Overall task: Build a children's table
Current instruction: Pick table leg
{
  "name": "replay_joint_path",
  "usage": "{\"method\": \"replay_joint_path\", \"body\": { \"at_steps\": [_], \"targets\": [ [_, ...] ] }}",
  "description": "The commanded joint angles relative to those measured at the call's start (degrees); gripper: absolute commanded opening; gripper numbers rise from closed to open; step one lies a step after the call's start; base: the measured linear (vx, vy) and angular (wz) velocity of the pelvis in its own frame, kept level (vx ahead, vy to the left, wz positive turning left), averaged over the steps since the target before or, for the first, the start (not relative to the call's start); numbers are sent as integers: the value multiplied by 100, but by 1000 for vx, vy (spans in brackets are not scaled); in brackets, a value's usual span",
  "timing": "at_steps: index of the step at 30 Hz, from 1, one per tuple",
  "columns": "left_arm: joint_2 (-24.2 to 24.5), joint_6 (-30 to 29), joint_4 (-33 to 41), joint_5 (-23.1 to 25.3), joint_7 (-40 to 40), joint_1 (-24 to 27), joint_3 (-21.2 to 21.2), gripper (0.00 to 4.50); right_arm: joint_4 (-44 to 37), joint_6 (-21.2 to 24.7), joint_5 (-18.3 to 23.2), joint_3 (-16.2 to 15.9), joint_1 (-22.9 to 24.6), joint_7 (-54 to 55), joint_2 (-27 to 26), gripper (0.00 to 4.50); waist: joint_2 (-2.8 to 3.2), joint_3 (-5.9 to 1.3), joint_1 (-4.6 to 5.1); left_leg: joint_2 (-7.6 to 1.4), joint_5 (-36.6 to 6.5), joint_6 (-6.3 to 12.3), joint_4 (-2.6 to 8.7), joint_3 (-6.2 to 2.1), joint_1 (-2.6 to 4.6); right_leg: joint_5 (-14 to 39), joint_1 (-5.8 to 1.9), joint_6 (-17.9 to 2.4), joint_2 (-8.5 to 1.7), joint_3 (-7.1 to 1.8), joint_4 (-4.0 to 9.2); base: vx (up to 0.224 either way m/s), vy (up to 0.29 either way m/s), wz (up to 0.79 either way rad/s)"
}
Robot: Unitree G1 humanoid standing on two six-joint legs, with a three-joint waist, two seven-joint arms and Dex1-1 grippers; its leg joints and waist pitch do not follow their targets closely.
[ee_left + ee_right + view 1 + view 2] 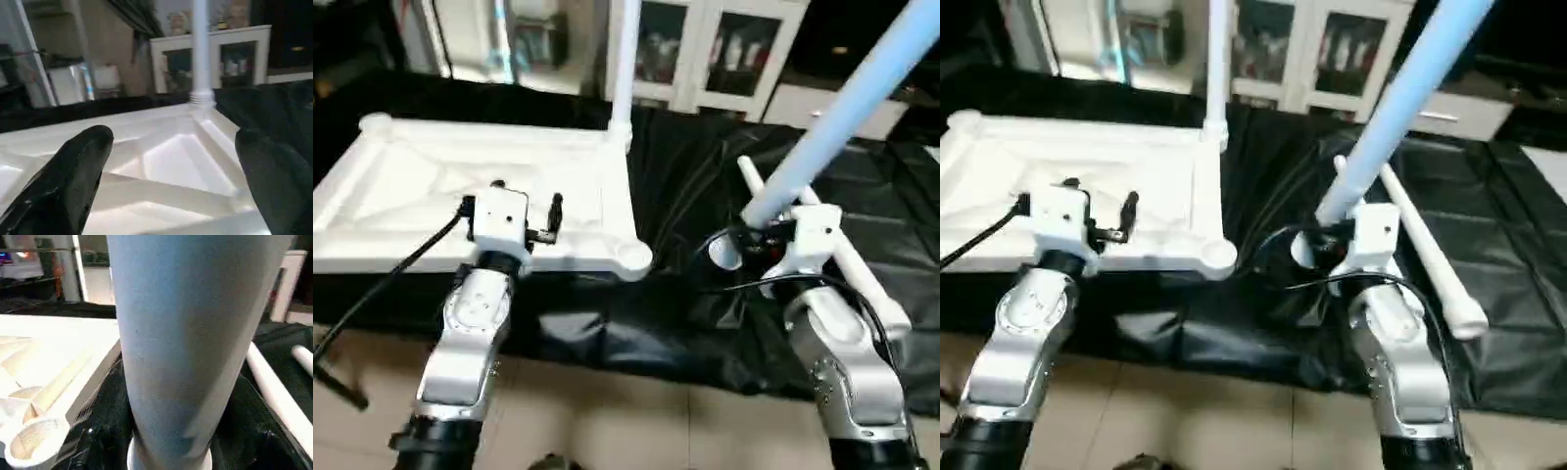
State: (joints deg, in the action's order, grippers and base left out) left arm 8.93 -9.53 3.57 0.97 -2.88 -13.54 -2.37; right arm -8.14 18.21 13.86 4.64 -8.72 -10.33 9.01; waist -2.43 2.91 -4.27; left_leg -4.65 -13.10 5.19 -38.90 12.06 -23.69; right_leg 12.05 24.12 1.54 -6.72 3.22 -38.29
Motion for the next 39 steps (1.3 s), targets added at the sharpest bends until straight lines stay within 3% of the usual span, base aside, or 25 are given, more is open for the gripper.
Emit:
{"method": "replay_joint_path", "body": {
  "at_steps": [1,2,3,4,5,6,8,10,11,14,16,18,19,21,23,26,29,31,32,33,35,36,37,38,39],
  "targets": [
    [76,48,-47,20,-69,15,11,450,-74,-37,35,51,-49,31,-27,186,-20,-357,-52,-355,-841,-961,-898,-1111,-372,2696,-516,-407,-1730,-855,1092,-56,200,-27],
    [83,45,-56,15,-80,13,9,450,-88,-17,74,74,-35,25,-47,186,-56,-302,-36,-411,-908,-1139,-779,-1103,-346,2940,-484,-588,-1581,-748,1136,-56,200,-27],
    [104,51,-81,38,-89,8,-22,450,-85,-51,1,108,5,113,-52,186,-30,-243,-25,-429,-922,-1082,-380,-1030,-125,2909,-489,-1152,-1185,-430,1122,-72,258,-24],
    [104,45,-81,36,-91,7,-22,450,-84,-55,-8,109,7,121,-51,186,95,-299,37,-419,-449,-477,311,-896,82,2600,-479,-1344,-611,-163,984,-105,271,8],
    [128,23,-86,79,-96,11,-53,450,-70,-100,-70,119,34,183,-59,186,143,-209,178,-382,-824,-85,619,-766,233,2718,-121,-1173,33,90,754,-105,271,8],
    [181,-39,-77,196,-107,18,-122,450,-46,-193,-94,162,74,280,-133,186,375,-340,443,-633,-972,248,854,-947,500,1423,13,-833,401,208,33,-113,285,20],
    [170,-70,-54,231,-113,40,-127,450,1,-334,-206,170,65,415,-176,186,477,-313,376,-781,-1120,-173,934,-1078,370,287,-77,-702,345,212,-79,-104,288,4],
    [111,-68,-3,168,-111,87,-74,450,126,-551,-373,222,-17,696,-288,186,464,-328,344,-1151,-1716,-1937,1050,-1319,447,-69,-158,-521,180,49,103,-92,196,0],
    [86,-80,7,127,-104,96,-46,450,146,-551,-359,247,-40,735,-323,186,412,-334,362,-1338,-2003,-1926,1099,-1415,483,254,-175,-314,100,-38,57,-86,159,2],
    [85,-142,29,120,-67,101,-7,450,161,-464,-239,237,-86,555,-283,186,345,-280,311,-1083,-2816,-1607,1218,-1119,249,516,-349,-148,57,-86,140,-107,94,5],
    [167,-64,40,43,-161,136,-2,450,2,-287,60,99,16,-57,-133,186,114,-248,186,-672,-3038,-1432,794,-815,211,2373,-306,-517,-611,-404,792,-100,7,0],
    [182,-75,61,44,-170,150,-6,450,-32,-245,118,85,44,-116,-129,186,39,-214,105,-709,-2147,-972,490,-840,235,3722,-343,-557,-966,-535,1054,-79,-14,-8],
    [155,-114,104,-17,-234,182,14,450,-63,-167,201,62,79,-164,-127,186,111,-198,94,-813,-1611,-859,701,-856,142,3821,-432,-594,-710,-311,996,-26,-1,-21],
    [129,-138,130,-67,-290,204,36,450,-74,-126,244,42,97,-181,-128,186,257,-250,222,-907,-2637,-1389,1003,-914,166,2091,-411,-640,-295,-89,677,-24,10,-21],
    [127,-140,167,-73,-356,222,7,450,-59,-122,230,17,106,-191,-125,186,226,-246,232,-883,-2827,-1512,1030,-891,158,1573,-404,-684,-335,-106,664,0,0,0],
    [150,-145,189,-73,-424,218,-47,450,-5,-160,227,17,87,-234,-137,186,198,-186,231,-842,-3658,-1423,940,-843,285,3094,-395,-597,-542,-154,888,0,0,0],
    [161,-180,169,-56,-399,207,-44,450,-11,-120,264,29,72,-274,-124,186,236,-116,307,-818,-4363,-1313,903,-833,444,4248,-474,-325,-415,63,1079,0,0,0],
    [158,-192,162,-62,-403,196,-32,450,-23,-102,284,23,66,-288,-121,186,333,-90,371,-844,-5076,-1430,1161,-838,502,3521,-624,-307,-148,254,933,0,0,0],
    [155,-207,154,-49,-388,181,-27,450,-20,-94,290,20,59,-301,-111,186,380,-95,376,-892,-5449,-1486,1498,-835,444,2339,-810,-379,43,290,430,0,0,0],
    [150,-211,149,-42,-386,175,-22,450,-14,-95,289,15,58,-301,-103,186,355,-114,391,-891,-5402,-1464,1541,-826,611,1549,-658,-429,67,267,404,0,0,0],
    [142,-216,153,-24,-401,178,-24,450,-1,-111,290,7,68,-311,-93,186,235,-93,376,-787,-4964,-1374,1293,-639,702,2381,-575,-569,-212,128,864,65,-34,7],
    [143,-218,162,-20,-414,184,-26,450,-4,-114,289,2,71,-317,-96,186,120,-123,312,-687,-3843,-1074,936,-552,601,3561,-706,-621,-606,-107,1185,80,-55,3],
    [142,-221,163,-20,-416,181,-26,450,-4,-111,291,2,67,-318,-99,186,31,-153,133,-691,-2094,-517,620,-517,288,4353,-1006,-554,-967,-398,1382,111,-44,-8],
    [142,-226,166,-20,-420,177,-25,450,-5,-106,294,4,59,-322,-104,186,41,-121,55,-731,-1526,-348,485,-541,198,4616,-1033,-517,-1079,-450,1436,111,-44,-8],
    [146,-230,169,-25,-426,171,-18,450,1,-101,285,-7,47,-323,-120,186,106,-147,-5,-768,-1055,-264,562,-553,166,4426,-1044,-563,-905,-320,1373,127,-16,-10]
  ]
}}
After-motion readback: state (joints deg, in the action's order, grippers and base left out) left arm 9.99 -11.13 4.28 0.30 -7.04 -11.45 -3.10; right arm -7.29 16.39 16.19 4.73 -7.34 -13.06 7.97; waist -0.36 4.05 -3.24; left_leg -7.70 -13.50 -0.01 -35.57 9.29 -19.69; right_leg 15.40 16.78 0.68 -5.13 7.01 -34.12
